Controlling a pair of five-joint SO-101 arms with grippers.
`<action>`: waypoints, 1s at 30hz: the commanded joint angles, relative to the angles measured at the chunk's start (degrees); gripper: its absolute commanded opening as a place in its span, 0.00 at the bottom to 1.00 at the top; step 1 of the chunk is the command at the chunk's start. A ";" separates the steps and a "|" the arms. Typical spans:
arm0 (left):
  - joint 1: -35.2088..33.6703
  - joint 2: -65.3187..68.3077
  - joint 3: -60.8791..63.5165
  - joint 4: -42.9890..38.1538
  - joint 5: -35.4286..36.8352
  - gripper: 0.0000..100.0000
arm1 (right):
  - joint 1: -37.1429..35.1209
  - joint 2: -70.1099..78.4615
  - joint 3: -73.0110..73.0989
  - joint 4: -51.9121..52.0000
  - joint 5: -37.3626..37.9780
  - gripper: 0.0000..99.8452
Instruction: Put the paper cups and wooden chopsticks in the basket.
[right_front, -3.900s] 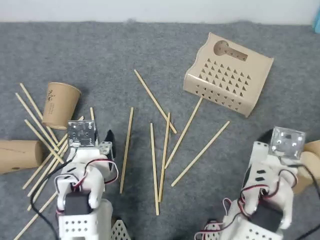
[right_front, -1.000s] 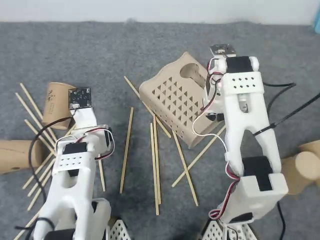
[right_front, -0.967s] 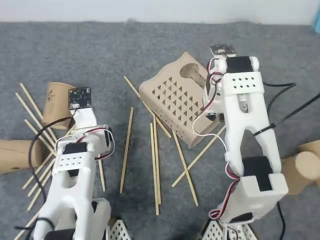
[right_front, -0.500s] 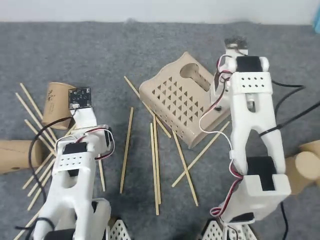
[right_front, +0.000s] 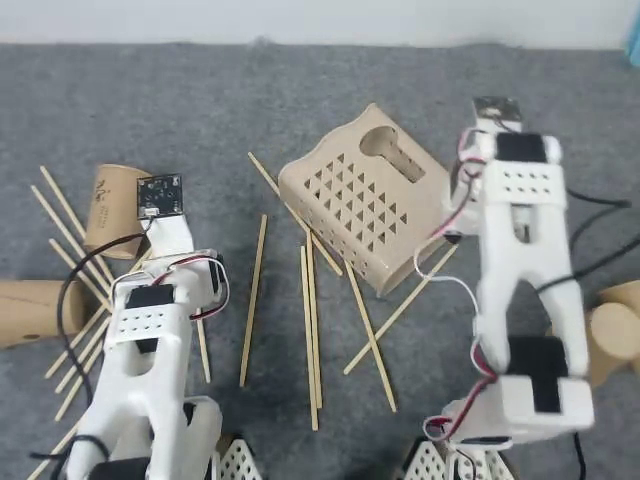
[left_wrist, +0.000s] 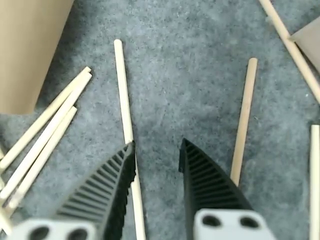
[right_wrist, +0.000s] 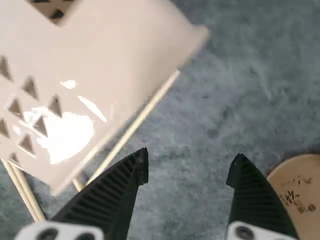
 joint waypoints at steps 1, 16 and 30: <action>0.00 0.00 -8.22 4.13 0.18 0.14 | 3.12 -8.48 7.47 -3.91 2.37 0.22; 12.13 18.99 -51.82 29.71 -1.58 0.14 | 7.08 -13.93 42.20 -36.79 2.90 0.02; 18.64 52.13 -78.46 17.41 7.38 0.14 | 6.99 -13.76 43.52 -39.08 3.25 0.02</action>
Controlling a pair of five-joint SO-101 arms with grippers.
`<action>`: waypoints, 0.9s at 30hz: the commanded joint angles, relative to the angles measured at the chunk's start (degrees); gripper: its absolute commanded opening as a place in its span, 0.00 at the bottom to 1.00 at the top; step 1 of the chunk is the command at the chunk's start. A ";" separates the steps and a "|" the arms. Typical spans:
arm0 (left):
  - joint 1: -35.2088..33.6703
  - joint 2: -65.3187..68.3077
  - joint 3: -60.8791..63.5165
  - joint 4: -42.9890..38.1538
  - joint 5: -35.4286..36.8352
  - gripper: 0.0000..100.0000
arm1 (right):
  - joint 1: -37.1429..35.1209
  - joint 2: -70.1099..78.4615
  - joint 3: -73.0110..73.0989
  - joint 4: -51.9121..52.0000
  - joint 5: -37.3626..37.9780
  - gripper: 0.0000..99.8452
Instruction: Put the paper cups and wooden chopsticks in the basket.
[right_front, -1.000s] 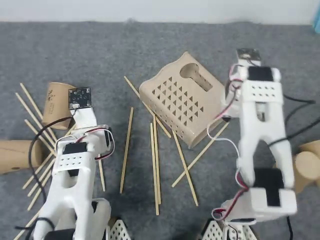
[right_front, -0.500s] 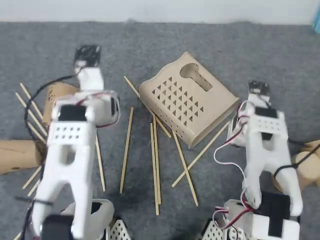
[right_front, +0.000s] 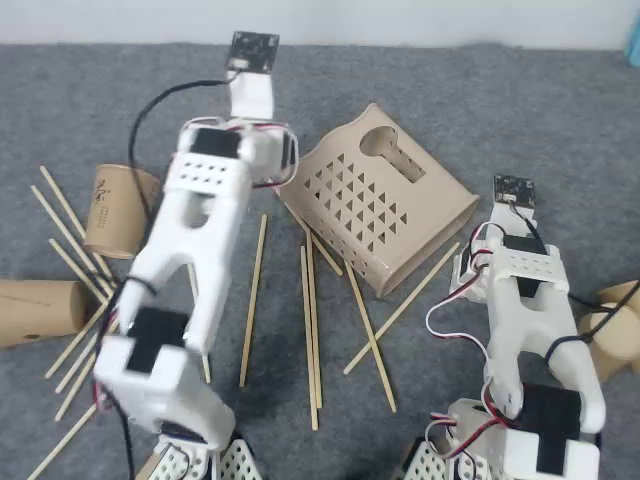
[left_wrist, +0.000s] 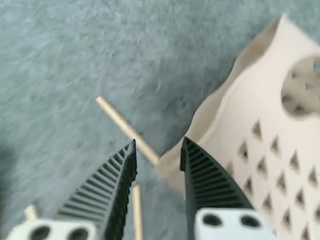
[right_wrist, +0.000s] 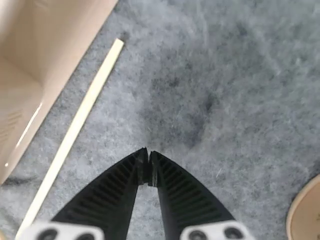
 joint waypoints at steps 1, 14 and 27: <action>0.97 8.62 -9.36 -5.45 5.54 0.14 | 0.40 -2.51 -0.09 -1.54 1.49 0.02; 2.46 20.22 -21.93 0.00 7.21 0.14 | 0.31 -2.51 -0.09 -1.80 1.49 0.02; 13.80 16.79 -21.85 16.18 7.12 0.14 | 0.40 -2.51 -0.09 -2.42 1.49 0.02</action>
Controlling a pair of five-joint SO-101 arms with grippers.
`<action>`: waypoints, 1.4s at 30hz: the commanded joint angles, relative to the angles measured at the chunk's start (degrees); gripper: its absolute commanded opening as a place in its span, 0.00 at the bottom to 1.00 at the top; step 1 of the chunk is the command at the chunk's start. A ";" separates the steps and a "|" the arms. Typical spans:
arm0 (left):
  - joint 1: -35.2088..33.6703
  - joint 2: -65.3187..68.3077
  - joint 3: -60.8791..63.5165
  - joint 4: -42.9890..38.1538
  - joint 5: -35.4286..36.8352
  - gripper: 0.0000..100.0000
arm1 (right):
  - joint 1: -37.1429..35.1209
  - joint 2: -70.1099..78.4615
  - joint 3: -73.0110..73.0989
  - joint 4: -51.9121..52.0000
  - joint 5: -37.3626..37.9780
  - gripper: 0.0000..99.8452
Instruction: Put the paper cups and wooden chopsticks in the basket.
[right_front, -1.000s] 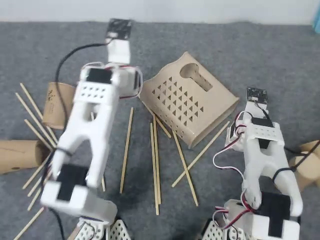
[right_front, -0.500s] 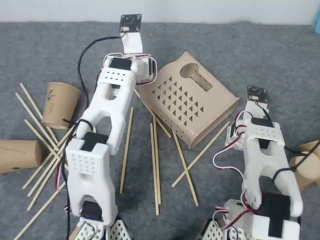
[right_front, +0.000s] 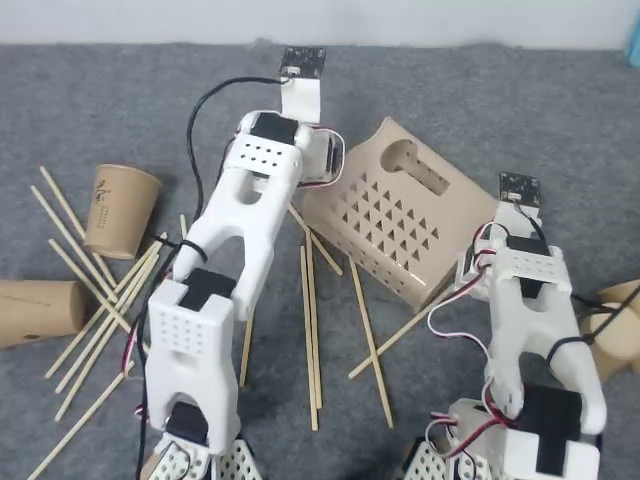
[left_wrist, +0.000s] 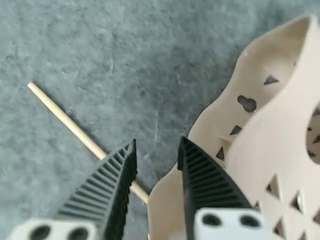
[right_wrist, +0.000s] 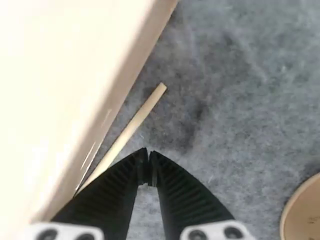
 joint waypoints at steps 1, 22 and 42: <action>5.89 -3.78 -1.10 4.40 0.00 0.14 | -0.04 -2.42 -0.18 -0.92 1.14 0.02; 4.84 -3.25 -0.75 2.55 0.18 0.14 | 8.31 -22.90 -13.54 11.74 3.52 0.01; 5.45 -3.34 -0.84 1.05 2.20 0.14 | 6.29 8.31 -13.63 -7.43 -4.48 0.01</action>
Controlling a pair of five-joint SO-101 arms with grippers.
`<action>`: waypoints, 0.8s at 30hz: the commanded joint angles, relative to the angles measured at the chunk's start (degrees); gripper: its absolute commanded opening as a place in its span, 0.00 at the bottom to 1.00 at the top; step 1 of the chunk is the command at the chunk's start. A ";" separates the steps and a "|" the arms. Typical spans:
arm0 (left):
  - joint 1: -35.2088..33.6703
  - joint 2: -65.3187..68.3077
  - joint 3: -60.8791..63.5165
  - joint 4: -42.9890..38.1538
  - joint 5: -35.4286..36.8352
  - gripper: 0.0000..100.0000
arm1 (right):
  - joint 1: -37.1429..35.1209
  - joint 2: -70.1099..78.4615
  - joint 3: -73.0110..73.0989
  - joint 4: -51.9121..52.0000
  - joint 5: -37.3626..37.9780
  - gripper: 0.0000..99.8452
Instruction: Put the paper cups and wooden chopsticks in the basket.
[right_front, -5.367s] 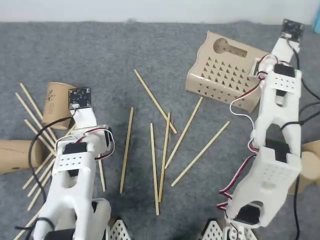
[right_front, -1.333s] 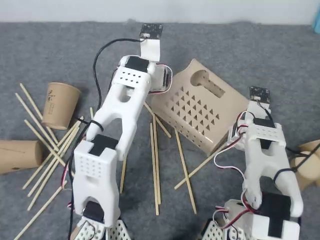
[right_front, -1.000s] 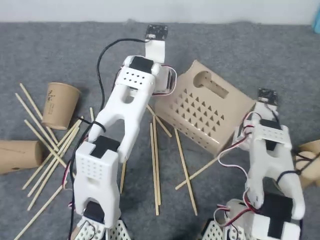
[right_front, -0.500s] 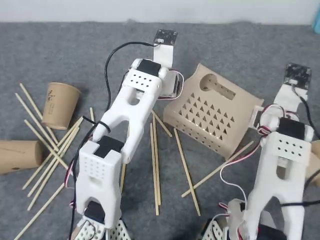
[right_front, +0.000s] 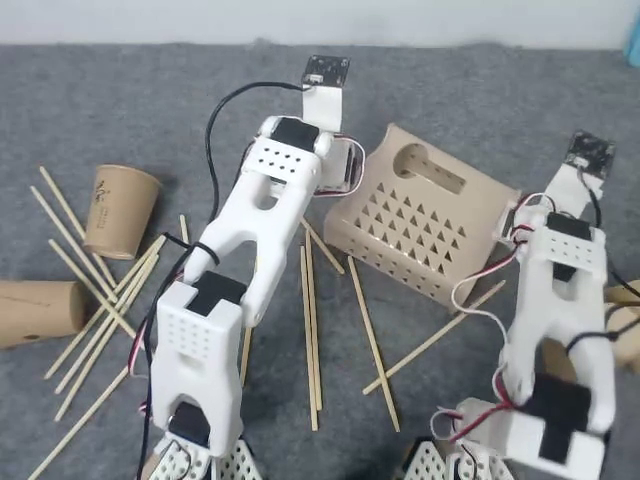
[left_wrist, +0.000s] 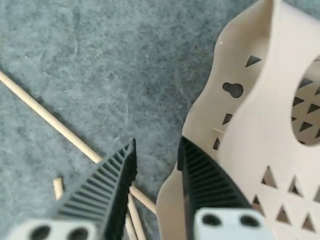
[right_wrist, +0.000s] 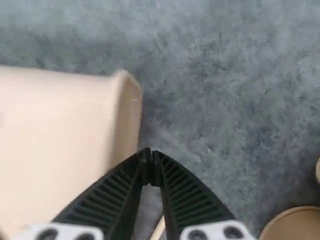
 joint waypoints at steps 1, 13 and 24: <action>2.20 -2.73 -0.40 -1.23 0.62 0.14 | -0.13 4.53 -1.23 -1.63 3.52 0.01; 10.02 -9.85 -3.21 1.32 0.62 0.14 | 1.80 5.85 -1.58 -1.98 3.43 0.01; 7.47 -11.96 -4.53 1.23 0.62 0.14 | 7.25 -17.54 -3.87 10.51 -1.32 0.02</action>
